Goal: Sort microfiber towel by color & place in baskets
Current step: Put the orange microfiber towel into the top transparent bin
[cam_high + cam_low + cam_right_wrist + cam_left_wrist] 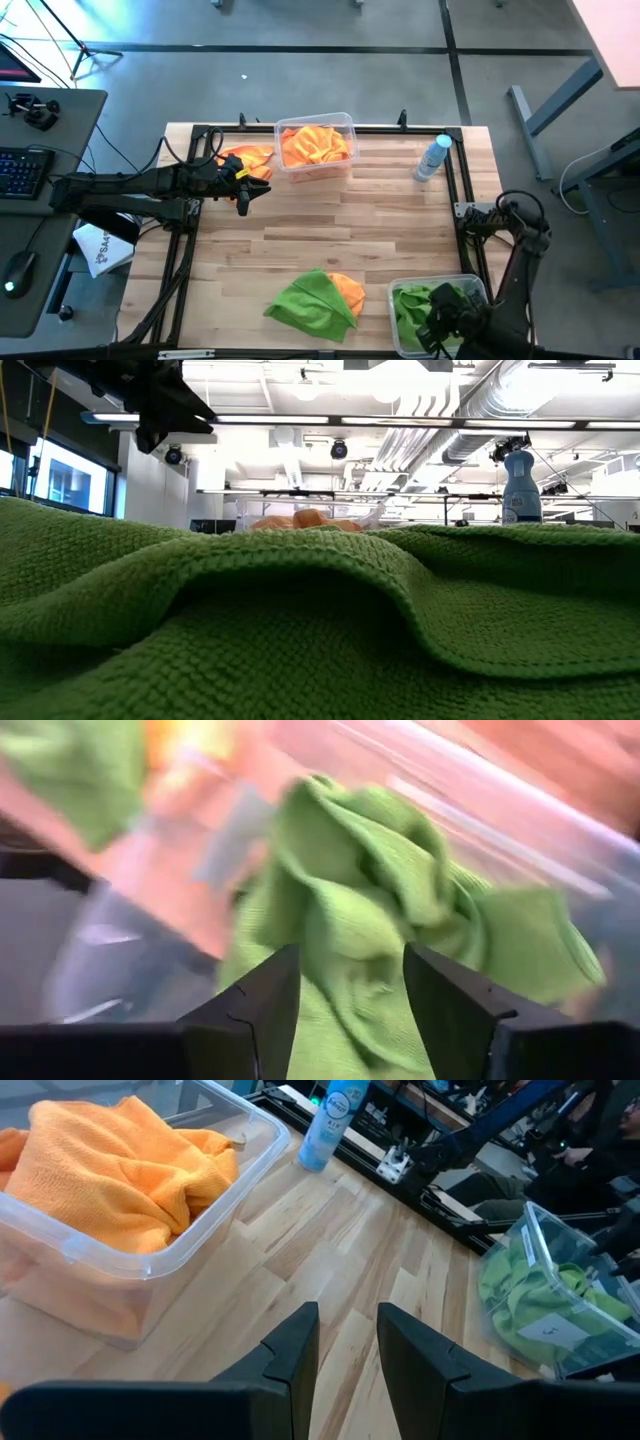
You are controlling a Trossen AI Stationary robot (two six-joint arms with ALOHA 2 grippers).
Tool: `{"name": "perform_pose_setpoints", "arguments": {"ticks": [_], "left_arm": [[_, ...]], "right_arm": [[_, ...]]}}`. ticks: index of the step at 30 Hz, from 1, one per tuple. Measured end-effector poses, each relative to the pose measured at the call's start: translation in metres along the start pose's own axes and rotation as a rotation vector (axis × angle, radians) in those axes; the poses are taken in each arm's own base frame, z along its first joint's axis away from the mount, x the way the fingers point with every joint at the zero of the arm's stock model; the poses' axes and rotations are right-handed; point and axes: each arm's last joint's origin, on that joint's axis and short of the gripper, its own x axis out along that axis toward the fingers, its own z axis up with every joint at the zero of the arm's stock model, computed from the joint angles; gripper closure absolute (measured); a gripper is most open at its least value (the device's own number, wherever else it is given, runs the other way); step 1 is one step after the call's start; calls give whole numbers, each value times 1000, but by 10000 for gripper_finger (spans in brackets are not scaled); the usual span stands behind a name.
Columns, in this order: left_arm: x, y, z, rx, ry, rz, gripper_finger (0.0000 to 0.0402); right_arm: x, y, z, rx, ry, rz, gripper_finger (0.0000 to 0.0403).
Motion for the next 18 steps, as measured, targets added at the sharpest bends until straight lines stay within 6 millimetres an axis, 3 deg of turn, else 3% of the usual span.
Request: {"name": "perform_pose_setpoints", "arguments": {"ticks": [10, 18], "left_arm": [[0, 0, 0, 13, 1, 0, 309], [0, 0, 0, 83, 0, -1, 309]], "right_arm": [[-2, 14, 30, -17, -200, 103, 224], [11, 31, 81, -88, -417, 77, 224]]}}
